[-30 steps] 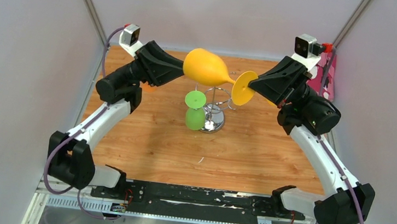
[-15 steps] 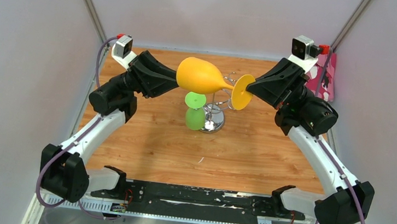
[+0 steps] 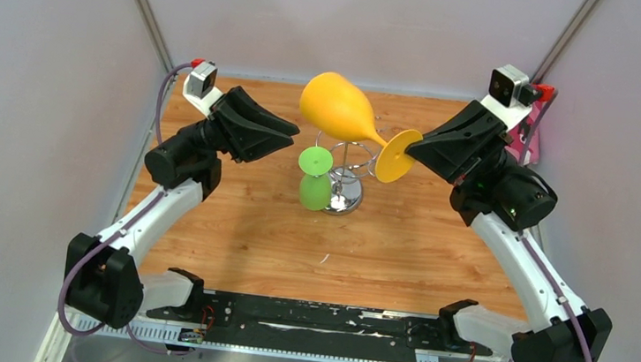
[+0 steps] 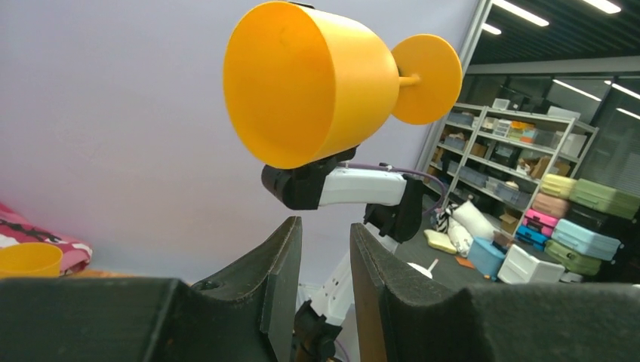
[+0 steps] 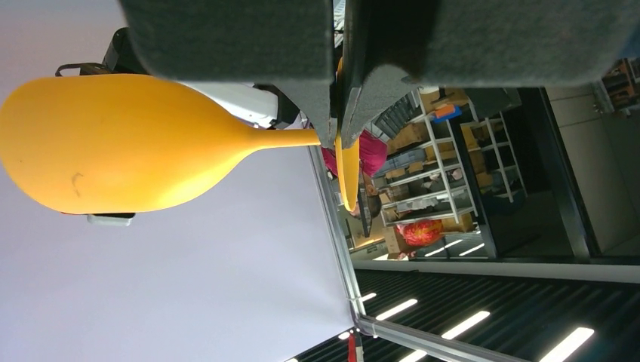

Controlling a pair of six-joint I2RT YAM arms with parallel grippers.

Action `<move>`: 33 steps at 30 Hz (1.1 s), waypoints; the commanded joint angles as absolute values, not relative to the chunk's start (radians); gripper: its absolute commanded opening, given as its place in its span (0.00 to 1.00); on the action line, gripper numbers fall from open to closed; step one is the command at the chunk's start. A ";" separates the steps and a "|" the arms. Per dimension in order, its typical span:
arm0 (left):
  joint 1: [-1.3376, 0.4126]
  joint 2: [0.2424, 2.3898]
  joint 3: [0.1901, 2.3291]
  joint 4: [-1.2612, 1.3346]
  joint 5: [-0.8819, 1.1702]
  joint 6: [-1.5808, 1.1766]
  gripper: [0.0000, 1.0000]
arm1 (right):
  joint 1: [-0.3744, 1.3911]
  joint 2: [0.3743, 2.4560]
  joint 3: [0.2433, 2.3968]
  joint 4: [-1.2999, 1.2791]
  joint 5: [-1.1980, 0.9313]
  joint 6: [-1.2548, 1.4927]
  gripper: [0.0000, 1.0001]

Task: Take the wine glass off the wine glass rack

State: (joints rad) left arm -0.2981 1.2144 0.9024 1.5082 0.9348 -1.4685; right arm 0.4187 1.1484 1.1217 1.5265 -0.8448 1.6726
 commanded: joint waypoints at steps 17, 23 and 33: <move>-0.304 1.246 0.948 1.574 0.954 -1.448 0.36 | 0.487 1.157 1.043 1.595 -0.824 1.628 0.00; -0.304 1.248 0.943 1.574 0.961 -1.442 0.36 | 0.491 1.130 1.039 1.575 -0.829 1.622 0.00; -0.302 1.259 0.951 1.574 0.960 -1.442 0.36 | 0.491 1.108 1.012 1.551 -0.824 1.617 0.00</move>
State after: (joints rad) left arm -0.2981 1.2510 0.9260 1.5093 0.9463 -1.4521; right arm 0.4732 1.1233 1.0313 1.5223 -0.8295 1.6268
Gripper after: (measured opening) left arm 0.358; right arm 0.037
